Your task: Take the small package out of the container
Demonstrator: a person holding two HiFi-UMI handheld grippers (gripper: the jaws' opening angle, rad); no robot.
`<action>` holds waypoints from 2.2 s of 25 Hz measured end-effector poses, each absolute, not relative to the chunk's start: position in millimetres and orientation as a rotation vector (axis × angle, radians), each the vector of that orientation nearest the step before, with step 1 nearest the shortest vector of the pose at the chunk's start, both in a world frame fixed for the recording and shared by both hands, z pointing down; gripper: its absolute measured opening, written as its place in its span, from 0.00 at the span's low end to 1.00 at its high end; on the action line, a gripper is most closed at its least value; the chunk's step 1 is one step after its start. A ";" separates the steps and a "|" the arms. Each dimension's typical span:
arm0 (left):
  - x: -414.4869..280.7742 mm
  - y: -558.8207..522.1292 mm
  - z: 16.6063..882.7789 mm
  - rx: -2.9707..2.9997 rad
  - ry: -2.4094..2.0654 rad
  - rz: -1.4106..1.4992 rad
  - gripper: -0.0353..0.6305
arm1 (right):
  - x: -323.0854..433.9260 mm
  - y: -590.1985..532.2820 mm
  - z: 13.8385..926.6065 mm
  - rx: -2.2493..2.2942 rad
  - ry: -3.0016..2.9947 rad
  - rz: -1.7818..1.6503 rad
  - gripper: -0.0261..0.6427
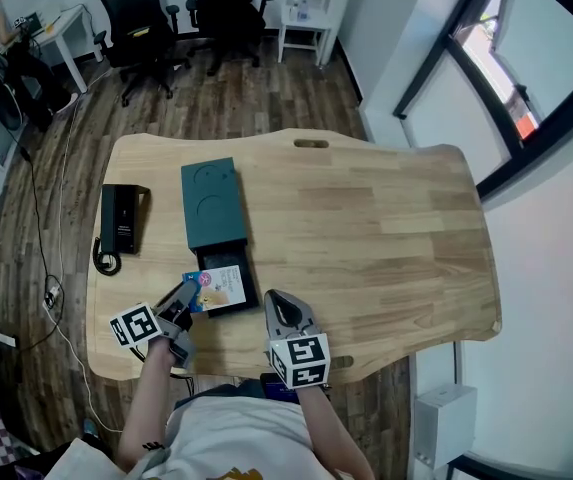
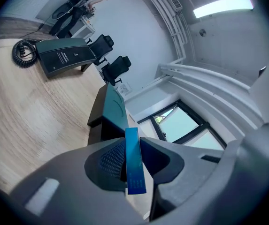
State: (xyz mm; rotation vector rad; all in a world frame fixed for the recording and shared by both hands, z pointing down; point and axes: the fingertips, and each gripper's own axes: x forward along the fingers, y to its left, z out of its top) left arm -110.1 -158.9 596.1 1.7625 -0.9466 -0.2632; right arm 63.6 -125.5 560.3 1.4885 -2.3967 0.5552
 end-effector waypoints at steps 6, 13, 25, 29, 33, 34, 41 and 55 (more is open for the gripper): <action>-103.1 -163.9 562.2 1.773 -0.900 -0.378 0.20 | 67.0 -127.0 542.8 1.506 -2.423 0.514 0.05; -97.0 -161.3 532.9 1.739 -0.841 -0.501 0.20 | 72.0 -126.5 527.2 1.552 -2.439 0.483 0.05; -98.7 -151.7 515.0 1.729 -0.814 -0.572 0.20 | 76.8 -120.5 509.3 1.590 -2.470 0.457 0.05; -99.0 -152.7 514.2 1.728 -0.807 -0.586 0.20 | 81.3 -118.9 510.4 1.600 -2.466 0.460 0.05; -96.0 -154.0 513.9 1.735 -0.796 -0.584 0.20 | 84.1 -117.5 513.5 1.592 -2.456 0.458 0.05; -95.0 -154.4 512.9 1.735 -0.793 -0.583 0.20 | 84.7 -117.2 513.5 1.593 -2.452 0.460 0.05; -95.5 -156.4 514.0 1.733 -0.792 -0.575 0.20 | 87.3 -117.2 512.7 1.614 -2.445 0.460 0.05; -96.6 -154.4 521.3 1.716 -0.783 -0.573 0.20 | 79.5 -118.8 515.8 1.592 -2.465 0.480 0.05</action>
